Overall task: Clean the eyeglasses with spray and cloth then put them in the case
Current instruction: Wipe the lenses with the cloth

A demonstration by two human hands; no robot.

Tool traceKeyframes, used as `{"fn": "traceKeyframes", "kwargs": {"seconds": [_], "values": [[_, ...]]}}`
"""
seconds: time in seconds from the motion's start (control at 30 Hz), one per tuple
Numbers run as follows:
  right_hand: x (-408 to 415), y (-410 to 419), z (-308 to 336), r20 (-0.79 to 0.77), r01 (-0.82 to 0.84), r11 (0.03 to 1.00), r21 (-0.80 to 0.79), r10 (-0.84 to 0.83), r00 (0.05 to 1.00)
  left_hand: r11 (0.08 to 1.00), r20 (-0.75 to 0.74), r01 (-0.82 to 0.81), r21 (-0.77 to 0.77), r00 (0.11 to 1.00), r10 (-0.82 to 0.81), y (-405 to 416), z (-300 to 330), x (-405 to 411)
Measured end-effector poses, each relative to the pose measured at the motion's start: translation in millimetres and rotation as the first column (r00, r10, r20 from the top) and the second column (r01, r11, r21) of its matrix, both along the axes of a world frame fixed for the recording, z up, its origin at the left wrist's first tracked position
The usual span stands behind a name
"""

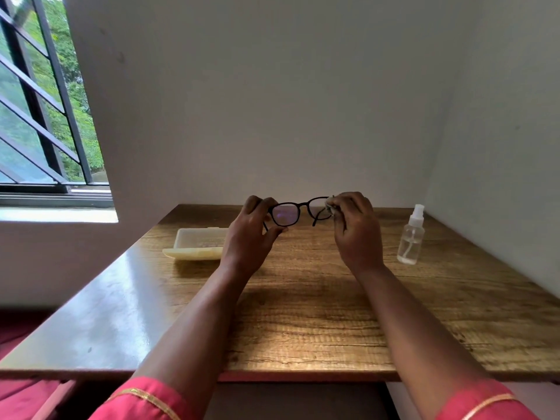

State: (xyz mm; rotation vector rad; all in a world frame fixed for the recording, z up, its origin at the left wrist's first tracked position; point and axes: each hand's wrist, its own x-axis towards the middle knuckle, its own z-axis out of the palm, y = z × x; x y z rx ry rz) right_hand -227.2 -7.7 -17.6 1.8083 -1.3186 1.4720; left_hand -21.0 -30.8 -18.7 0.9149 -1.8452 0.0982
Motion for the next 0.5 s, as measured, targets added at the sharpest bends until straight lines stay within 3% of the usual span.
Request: {"fn": "traceKeyframes", "kwargs": {"seconds": [0.3,0.5], "values": [[17,5,1,-0.226,-0.089,0.995,0.050,0.098,0.969,1.000,0.020,0.006,-0.010,1.000,-0.006,0,0,0],[19,6,2,-0.112,-0.078,0.997,-0.006,0.077,0.991,1.000,0.090,0.024,-0.009,0.996,-0.023,3,0,-3]]}}
